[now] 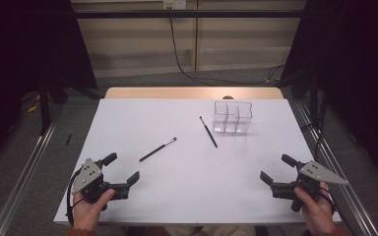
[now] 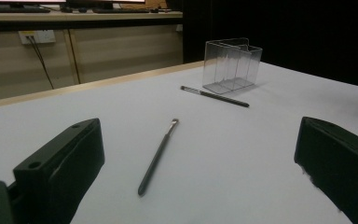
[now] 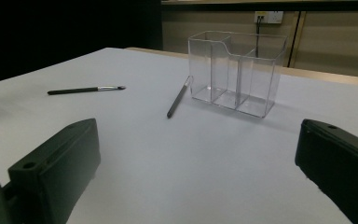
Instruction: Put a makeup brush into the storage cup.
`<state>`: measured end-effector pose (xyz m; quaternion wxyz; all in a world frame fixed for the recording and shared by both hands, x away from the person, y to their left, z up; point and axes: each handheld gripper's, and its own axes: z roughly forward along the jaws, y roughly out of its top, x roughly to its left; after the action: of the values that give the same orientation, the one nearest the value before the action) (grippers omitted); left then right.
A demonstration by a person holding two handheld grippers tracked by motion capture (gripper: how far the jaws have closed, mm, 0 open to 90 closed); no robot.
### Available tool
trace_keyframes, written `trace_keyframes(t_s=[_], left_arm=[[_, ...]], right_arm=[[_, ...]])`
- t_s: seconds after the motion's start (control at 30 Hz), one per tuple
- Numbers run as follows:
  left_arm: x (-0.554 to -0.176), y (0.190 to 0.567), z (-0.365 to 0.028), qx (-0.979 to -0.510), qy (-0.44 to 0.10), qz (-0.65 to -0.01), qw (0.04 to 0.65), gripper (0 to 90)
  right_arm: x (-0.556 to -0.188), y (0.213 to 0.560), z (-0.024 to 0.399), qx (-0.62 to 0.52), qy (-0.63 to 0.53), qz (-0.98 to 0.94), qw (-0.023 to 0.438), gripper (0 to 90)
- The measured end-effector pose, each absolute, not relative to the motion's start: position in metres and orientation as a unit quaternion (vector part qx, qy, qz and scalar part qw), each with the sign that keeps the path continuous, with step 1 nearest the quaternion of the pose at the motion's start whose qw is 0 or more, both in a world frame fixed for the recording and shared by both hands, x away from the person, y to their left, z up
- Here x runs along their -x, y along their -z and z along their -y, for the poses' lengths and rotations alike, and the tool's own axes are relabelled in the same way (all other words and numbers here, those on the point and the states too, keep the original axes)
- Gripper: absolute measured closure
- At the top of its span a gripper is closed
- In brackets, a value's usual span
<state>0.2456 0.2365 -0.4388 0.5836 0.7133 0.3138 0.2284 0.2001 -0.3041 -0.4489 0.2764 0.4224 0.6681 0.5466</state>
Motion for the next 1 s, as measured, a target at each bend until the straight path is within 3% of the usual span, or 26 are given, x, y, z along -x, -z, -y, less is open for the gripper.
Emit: trace_keyframes(t_s=[0.57,1.0], left_arm=[[-0.256,0.439,-0.226,-0.731,-0.211,-0.299,0.576,1.5],[-0.274,0.423,-0.22,-0.728,-0.228,-0.297,0.575,1.4]], right_arm=[[-0.196,0.448,0.306,-0.43,-0.546,-0.665,0.274,0.0],[-0.196,0.447,0.302,-0.423,-0.549,-0.668,0.27,0.0]])
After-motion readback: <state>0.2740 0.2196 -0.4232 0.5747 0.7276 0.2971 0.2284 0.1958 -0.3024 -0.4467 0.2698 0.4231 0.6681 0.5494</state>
